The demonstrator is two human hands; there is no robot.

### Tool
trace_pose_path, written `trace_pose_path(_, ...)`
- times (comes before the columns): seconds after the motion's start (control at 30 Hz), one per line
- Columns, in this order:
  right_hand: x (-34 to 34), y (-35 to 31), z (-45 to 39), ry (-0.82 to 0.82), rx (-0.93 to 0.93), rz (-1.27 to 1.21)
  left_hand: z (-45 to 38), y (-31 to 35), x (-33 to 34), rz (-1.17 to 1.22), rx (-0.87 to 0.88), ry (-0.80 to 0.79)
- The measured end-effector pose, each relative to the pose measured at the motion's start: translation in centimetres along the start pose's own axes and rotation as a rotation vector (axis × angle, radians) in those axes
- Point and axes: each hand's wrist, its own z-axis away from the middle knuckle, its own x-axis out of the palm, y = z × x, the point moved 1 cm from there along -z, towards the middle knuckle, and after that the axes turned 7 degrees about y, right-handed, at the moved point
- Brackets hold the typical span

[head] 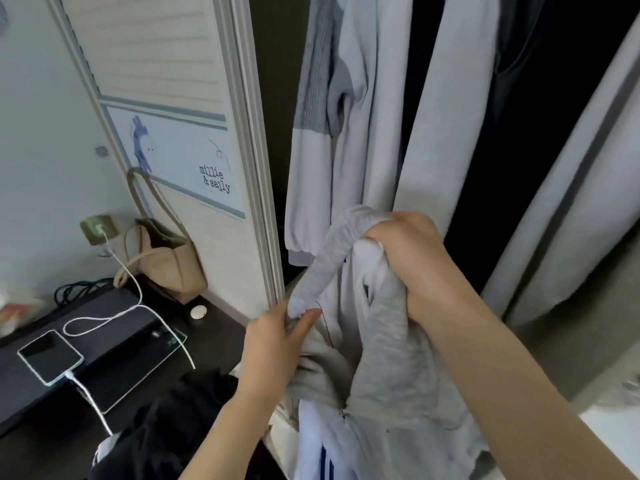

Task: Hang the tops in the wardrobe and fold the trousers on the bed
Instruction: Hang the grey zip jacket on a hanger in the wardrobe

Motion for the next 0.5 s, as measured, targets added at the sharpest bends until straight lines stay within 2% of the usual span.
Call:
trace_pose_path(0.1, -0.5, -1.8, -4.1, 0.099, -0.142, -0.125, -4.1, 0.8, 0.0, -0.189, 0.142, 0.061)
trace_pose_path(0.2, -1.2, -3.2, -8.3, 0.095, -0.196, -0.111, -8.6, 1.6, -1.1, -0.331, 0.228, 0.087)
trace_pose_path(0.27, -1.3, -3.3, -10.3, 0.064, -0.218, -0.062, -11.1, 1.7, -2.1, -0.415, 0.187, 0.081)
trace_pose_path(0.3, -1.1, -3.1, -11.2, 0.033, -0.223, -0.041, -12.2, 1.9, -2.5, -0.39, 0.09, 0.055)
trace_pose_path(0.37, -0.3, -2.9, -12.2, -0.011, -0.223, -0.027, -13.9, 3.3, -2.5, -0.258, -0.094, -0.093)
trace_pose_path(0.43, 0.8, -2.8, -13.3, -0.067, -0.206, -0.069, -15.1, 4.9, -1.6, -0.169, -0.181, -0.274)
trace_pose_path(0.5, 1.4, -2.7, -14.2, -0.091, -0.204, -0.093, -15.8, 6.0, -0.6, -0.091, -0.257, -0.354)
